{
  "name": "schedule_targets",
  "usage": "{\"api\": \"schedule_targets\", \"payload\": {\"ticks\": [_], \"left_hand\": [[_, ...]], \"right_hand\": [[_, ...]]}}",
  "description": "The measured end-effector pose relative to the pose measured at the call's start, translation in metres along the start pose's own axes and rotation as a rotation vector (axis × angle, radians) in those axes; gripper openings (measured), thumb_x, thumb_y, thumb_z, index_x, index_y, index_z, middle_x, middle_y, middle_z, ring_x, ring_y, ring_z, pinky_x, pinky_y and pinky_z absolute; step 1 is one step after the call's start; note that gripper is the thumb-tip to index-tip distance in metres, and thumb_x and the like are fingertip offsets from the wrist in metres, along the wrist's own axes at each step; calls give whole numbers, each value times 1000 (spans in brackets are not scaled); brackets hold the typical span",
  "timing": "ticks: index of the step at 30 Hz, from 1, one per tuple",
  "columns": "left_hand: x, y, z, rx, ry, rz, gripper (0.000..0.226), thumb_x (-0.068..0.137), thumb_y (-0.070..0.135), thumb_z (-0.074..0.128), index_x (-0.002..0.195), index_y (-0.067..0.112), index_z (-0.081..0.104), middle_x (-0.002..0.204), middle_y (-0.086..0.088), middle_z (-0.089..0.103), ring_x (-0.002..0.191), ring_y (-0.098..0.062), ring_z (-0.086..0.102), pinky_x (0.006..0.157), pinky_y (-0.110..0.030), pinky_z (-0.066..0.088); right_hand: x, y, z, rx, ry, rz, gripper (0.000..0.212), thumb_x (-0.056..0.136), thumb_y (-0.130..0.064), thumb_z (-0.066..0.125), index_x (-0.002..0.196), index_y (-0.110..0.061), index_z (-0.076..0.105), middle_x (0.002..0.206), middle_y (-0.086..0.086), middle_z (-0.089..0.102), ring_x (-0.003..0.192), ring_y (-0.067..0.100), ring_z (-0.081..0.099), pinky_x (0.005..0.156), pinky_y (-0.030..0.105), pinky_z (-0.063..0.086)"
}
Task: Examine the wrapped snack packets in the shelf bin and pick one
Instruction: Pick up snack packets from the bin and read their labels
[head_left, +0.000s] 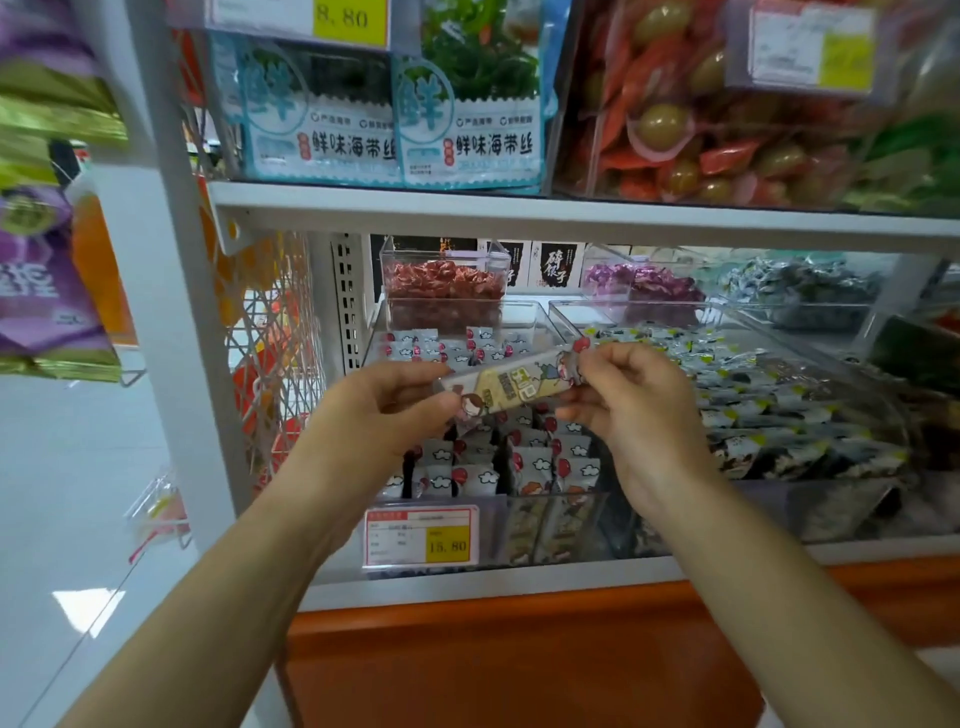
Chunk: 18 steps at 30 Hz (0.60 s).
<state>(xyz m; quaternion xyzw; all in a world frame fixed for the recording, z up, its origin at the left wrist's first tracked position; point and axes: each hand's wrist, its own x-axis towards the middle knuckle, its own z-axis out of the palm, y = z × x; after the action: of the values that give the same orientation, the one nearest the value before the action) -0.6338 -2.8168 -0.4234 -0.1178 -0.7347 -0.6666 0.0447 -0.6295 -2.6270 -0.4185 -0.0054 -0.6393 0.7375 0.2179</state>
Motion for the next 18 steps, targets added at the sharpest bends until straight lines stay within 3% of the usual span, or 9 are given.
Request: {"api": "schedule_targets", "payload": {"ticks": [5, 7, 9, 11, 13, 18], "left_hand": [[1, -13, -4, -208, 46, -38, 33, 74, 20, 65, 106, 13, 69, 100, -2, 72, 91, -12, 69, 82, -20, 54], [-1, -15, -4, -317, 48, -35, 34, 69, 24, 64, 100, 14, 72, 105, -2, 71, 95, -13, 68, 78, -18, 54], [-2, -15, -4, -410, 42, -39, 20, 75, 19, 61, 86, 15, 77, 104, -2, 72, 93, -12, 69, 72, -15, 53], [-4, -12, -4, -452, 54, -52, 23, 84, 10, 56, 75, 14, 77, 100, -2, 73, 87, -12, 70, 68, -14, 53], [-5, -12, -3, -382, 130, -47, 21, 87, 8, 57, 79, 10, 75, 95, -3, 74, 83, -13, 71, 67, -15, 53], [-9, -11, 1, 100, 323, 132, 15, 89, 11, 58, 76, 15, 65, 71, 6, 68, 62, -5, 65, 53, -13, 52]], "right_hand": [[0, 5, 4, 93, -107, 132, 8, 87, -11, 61, 83, -6, 65, 84, 12, 64, 59, 15, 63, 52, 24, 52], [0, 6, 3, 126, -137, 164, 8, 85, -13, 62, 81, -7, 67, 78, 8, 64, 57, 13, 63, 52, 23, 53], [0, 7, 3, 184, -154, 190, 8, 81, -13, 63, 76, -8, 67, 71, 5, 65, 54, 12, 62, 50, 21, 52], [0, 6, 3, 238, -157, 215, 8, 72, -16, 65, 70, -9, 68, 66, 2, 67, 52, 11, 61, 48, 20, 51], [-1, 6, 2, 271, -155, 232, 8, 67, -18, 65, 67, -10, 68, 62, 1, 66, 51, 10, 61, 47, 20, 51], [-2, 7, -1, 285, -215, 235, 13, 71, -10, 63, 62, -11, 73, 62, 1, 68, 53, 11, 63, 49, 19, 53]]}}
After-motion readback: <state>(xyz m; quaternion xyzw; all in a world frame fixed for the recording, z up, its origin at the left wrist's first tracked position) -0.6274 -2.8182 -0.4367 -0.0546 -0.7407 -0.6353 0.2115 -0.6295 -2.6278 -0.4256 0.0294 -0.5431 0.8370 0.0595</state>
